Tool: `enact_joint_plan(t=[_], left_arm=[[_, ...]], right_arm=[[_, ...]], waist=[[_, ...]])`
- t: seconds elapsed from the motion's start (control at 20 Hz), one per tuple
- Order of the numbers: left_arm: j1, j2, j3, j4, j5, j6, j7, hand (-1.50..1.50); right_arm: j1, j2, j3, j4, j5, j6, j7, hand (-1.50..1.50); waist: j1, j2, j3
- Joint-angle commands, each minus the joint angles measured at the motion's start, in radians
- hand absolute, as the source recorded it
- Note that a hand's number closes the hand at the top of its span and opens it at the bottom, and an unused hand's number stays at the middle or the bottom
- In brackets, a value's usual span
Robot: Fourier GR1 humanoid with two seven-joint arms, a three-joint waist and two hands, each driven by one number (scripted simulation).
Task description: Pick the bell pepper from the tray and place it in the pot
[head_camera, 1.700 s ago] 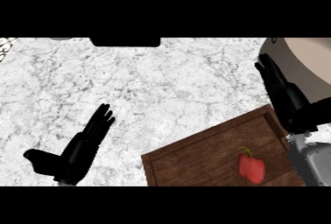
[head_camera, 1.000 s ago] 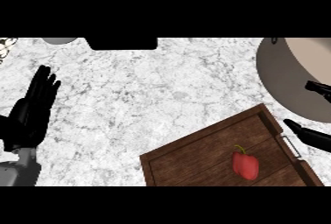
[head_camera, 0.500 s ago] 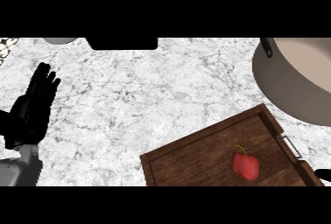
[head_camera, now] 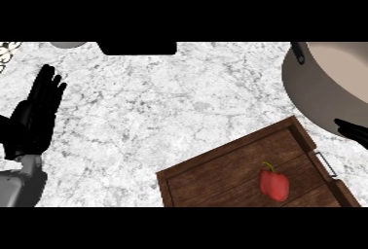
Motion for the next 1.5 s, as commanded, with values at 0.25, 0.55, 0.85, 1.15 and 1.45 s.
enact_joint_plan(t=[0.25,0.55,0.85,1.15,1.45], left_arm=[[0.005,-0.025,0.01,0.003,-0.019,-0.018,-0.007,0.0],[-0.049,-0.038,0.065,0.081,-0.032,-0.054,-0.025,0.0],[0.033,-0.053,0.042,-0.046,-0.049,-0.067,0.011,0.0],[0.027,-0.056,0.095,-0.012,-0.059,-0.111,0.015,0.0],[-0.016,-0.101,0.094,0.021,-0.096,-0.105,0.009,0.0]], right_arm=[[-0.015,0.102,0.252,-0.243,0.194,0.037,0.415,-1.5],[0.022,0.206,0.266,-0.211,0.306,0.083,0.365,-1.5],[-0.02,0.261,0.312,-0.212,0.42,0.112,0.518,-1.5],[-0.059,0.336,0.248,-0.083,0.461,0.15,0.398,-1.5],[-0.056,0.426,0.295,-0.004,0.591,0.115,0.349,-1.5]], waist=[[0.011,0.002,0.002],[0.002,0.002,0.003],[0.008,0.0,0.003],[0.009,0.001,0.003],[0.007,0.002,0.003]])
